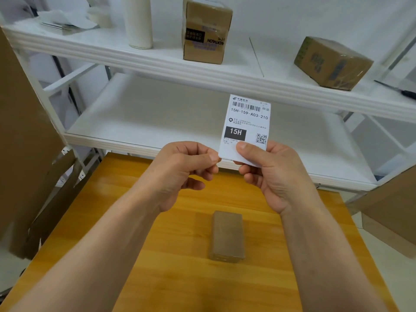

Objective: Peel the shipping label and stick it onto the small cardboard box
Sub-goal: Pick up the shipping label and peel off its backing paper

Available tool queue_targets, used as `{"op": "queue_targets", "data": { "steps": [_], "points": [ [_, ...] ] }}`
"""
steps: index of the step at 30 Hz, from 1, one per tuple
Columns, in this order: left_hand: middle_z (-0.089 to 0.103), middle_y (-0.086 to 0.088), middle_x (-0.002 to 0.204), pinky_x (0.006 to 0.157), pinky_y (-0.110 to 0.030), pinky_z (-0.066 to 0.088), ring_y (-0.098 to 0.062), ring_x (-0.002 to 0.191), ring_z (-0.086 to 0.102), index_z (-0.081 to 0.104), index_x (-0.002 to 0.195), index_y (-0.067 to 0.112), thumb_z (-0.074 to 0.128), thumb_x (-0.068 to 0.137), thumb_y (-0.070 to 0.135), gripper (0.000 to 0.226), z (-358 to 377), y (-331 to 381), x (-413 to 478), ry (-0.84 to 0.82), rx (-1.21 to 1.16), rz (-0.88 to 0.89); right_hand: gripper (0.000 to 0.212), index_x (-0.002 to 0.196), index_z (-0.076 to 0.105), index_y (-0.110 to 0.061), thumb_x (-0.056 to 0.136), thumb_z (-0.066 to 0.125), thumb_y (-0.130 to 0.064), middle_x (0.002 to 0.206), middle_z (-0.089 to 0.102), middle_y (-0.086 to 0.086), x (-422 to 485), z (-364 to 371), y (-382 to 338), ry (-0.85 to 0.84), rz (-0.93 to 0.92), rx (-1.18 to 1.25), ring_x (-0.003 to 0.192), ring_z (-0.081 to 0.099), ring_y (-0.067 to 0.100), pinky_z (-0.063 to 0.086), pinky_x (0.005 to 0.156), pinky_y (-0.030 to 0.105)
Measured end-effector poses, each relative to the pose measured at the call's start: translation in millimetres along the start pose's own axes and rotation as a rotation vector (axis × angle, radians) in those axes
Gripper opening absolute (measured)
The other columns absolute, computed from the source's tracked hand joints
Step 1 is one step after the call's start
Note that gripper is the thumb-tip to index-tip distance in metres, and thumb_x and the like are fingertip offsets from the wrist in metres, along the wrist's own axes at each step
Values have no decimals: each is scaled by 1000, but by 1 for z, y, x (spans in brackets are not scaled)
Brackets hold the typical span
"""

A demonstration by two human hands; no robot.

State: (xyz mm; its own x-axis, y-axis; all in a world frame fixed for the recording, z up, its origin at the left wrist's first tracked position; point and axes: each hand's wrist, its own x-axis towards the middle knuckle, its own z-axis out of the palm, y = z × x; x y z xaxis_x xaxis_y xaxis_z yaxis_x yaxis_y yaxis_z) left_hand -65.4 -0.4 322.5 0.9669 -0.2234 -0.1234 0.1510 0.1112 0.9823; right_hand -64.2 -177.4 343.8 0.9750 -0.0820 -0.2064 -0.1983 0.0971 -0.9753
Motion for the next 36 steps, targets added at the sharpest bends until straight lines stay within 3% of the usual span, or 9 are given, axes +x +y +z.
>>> {"op": "queue_targets", "data": {
  "steps": [12, 20, 24, 28, 31, 34, 36],
  "points": [
    [63, -1, 64, 49, -22, 47, -12, 60, 57, 68, 76, 12, 64, 87, 4, 14, -1, -6, 0, -8, -19, 59, 12, 99, 72, -13, 87, 74, -15, 67, 75, 0, -1, 2, 2, -42, 27, 21, 46, 60, 7, 49, 42, 17],
    [60, 0, 61, 49, -20, 46, -10, 57, 55, 66, 70, 16, 66, 72, 14, 3, -1, -9, 3, 2, -37, 116, 15, 102, 72, -13, 87, 73, -14, 71, 76, 0, 0, 3, 5, -63, 42, 52, 48, 61, 7, 50, 43, 17],
    [59, 0, 62, 50, -20, 45, -10, 58, 54, 66, 72, 16, 66, 75, 13, 4, 0, -8, 3, -2, -48, 142, 37, 120, 61, -12, 86, 76, -13, 86, 77, 3, 1, 6, 4, -26, 22, 40, 52, 65, 10, 52, 45, 19],
    [59, -2, 63, 52, -22, 48, -12, 59, 54, 67, 75, 14, 68, 77, 12, 3, 0, -6, 3, 9, -86, 160, 63, 129, 42, -28, 81, 82, -19, 104, 74, 0, 2, 6, 5, 47, -63, -140, 81, 72, 15, 56, 62, 27],
    [60, -3, 63, 56, -25, 50, -14, 60, 55, 67, 76, 12, 64, 86, 4, 14, 0, -4, 4, 39, -109, 169, 71, 131, 39, -40, 77, 84, -29, 125, 60, -10, 0, 7, 5, 70, -177, -410, 112, 60, 10, 54, 91, 36],
    [63, -5, 66, 66, -31, 53, -16, 63, 60, 68, 76, 12, 64, 87, 4, 15, -1, -6, 6, 52, -126, 171, 61, 133, 50, -42, 80, 80, -38, 140, 45, -13, -3, 7, 4, 71, -255, -625, 121, 44, 3, 42, 100, 33],
    [66, -4, 69, 73, -33, 55, -18, 73, 64, 70, 75, 14, 67, 82, 8, 9, -1, -8, 6, 42, -142, 174, 40, 122, 63, -40, 84, 76, -38, 131, 58, -16, -4, 7, 4, 31, -292, -605, 119, 50, 1, 45, 101, 34]
  ]
}}
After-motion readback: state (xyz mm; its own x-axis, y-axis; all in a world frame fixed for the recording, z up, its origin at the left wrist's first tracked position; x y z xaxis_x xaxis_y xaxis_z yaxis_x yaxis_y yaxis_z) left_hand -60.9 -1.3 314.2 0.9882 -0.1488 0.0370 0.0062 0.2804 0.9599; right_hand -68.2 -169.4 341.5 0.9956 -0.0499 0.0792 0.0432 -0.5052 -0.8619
